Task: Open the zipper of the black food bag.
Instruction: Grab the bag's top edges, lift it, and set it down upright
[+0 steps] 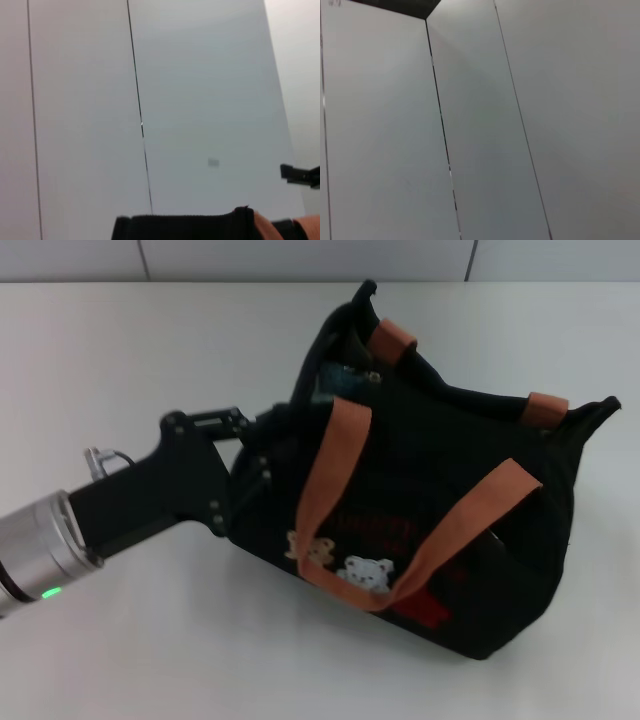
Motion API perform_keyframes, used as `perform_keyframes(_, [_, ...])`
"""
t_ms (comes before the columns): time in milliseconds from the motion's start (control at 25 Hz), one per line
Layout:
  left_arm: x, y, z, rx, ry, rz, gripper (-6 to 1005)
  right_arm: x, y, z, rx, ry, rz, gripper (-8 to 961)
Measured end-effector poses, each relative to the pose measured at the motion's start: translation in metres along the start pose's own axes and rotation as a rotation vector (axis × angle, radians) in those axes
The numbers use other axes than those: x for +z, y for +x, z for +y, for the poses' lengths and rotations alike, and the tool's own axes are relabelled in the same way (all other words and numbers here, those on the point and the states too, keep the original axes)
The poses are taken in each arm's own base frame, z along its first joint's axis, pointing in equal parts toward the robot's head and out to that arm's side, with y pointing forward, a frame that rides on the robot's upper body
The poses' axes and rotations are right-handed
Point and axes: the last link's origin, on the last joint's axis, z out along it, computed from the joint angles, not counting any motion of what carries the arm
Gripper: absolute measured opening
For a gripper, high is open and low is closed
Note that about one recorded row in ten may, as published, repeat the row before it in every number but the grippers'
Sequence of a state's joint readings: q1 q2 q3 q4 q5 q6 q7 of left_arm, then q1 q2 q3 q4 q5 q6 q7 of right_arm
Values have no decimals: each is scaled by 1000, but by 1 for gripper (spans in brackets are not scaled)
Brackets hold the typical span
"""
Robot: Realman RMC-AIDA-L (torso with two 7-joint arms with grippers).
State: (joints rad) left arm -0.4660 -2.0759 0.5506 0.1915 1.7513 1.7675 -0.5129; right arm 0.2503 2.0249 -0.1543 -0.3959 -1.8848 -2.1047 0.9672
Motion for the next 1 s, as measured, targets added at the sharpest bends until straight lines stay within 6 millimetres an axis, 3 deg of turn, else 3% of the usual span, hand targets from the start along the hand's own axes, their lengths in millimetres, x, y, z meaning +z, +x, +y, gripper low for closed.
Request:
perform_keyframes(200, [3,18,-9,56,-32,74,220,23,-9,-10,0,-22,-71,715])
perform_keyframes(360, [8,24,-13,81,-62,96,218,48,-28,-29,41,-105,-42,709])
perform_keyframes(600, [15,36,-18,116,-111,137,215,98,-81,-54,142,-243,209,700])
perform_keyframes(800, [19,40,-20,126,-129,144,213,143,-108,-52,207,-298,457,692])
perform_keyframes(1000, [21,41,-21,134,-140,152,213,179,-121,-43,251,-315,585,685])
